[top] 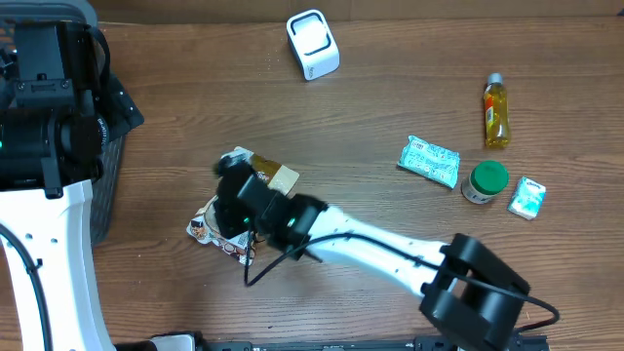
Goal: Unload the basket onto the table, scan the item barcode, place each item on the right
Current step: 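Move the right gripper to the PanTree snack bag and grasp it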
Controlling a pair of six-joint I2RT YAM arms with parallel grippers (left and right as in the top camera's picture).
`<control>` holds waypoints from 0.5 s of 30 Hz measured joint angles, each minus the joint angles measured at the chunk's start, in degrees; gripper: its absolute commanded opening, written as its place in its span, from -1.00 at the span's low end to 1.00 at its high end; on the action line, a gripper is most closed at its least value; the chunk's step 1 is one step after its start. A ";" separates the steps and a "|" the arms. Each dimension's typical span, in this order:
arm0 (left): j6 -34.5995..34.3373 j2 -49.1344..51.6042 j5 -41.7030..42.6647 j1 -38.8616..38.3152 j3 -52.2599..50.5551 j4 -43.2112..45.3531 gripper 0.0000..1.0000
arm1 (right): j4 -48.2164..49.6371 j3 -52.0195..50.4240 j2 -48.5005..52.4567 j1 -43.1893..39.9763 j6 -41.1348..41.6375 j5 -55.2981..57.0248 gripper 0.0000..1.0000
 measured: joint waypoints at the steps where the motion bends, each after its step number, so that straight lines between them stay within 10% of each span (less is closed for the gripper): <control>1: 0.00 0.00 0.02 0.00 0.00 0.02 0.99 | 1.31 0.00 0.98 0.81 0.24 1.38 -0.93; 15: -0.02 0.00 0.02 0.00 0.00 0.02 0.99 | -16.92 0.76 6.10 -2.78 1.11 5.75 -0.91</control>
